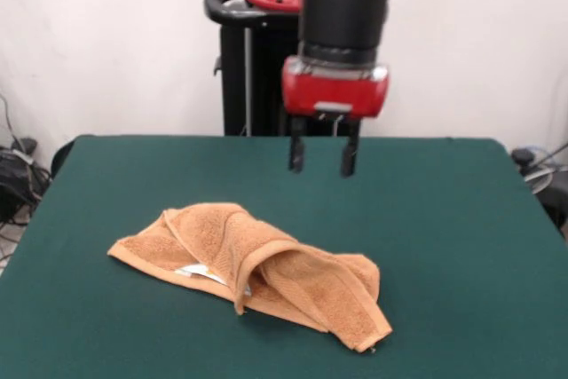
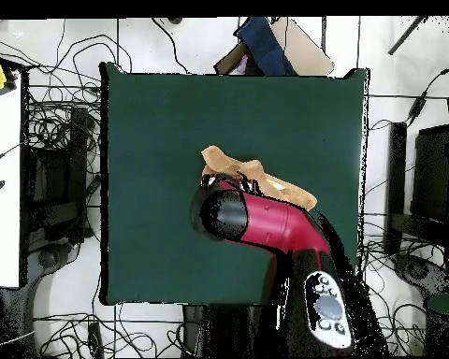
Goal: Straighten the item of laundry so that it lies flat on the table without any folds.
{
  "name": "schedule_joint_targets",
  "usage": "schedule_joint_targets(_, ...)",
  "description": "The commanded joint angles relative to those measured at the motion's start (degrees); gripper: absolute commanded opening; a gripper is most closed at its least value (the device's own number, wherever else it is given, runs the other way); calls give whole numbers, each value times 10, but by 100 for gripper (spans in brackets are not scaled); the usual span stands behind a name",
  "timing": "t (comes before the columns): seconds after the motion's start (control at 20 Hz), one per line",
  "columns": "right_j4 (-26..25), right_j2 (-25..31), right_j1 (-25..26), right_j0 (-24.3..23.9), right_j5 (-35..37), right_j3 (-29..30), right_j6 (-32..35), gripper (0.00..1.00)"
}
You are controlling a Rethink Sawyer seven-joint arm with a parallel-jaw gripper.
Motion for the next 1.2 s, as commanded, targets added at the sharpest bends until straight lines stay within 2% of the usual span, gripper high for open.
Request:
schedule_joint_targets(0.05, -35, 67, 81, -23, -37, -70, 19, 100)
schedule_joint_targets(0.2, -38, 83, 111, -44, -94, -68, 37, 100)
schedule_joint_targets(0.65, -31, 95, 148, -65, -173, -66, 81, 100)
schedule_joint_targets(0.9, 2, 39, 154, -23, -180, -62, 108, 100)
schedule_joint_targets(1.1, 23, -25, 149, 26, -114, -79, 106, 100)
schedule_joint_targets(1.2, 33, -94, 159, 74, -77, -103, 110, 100)
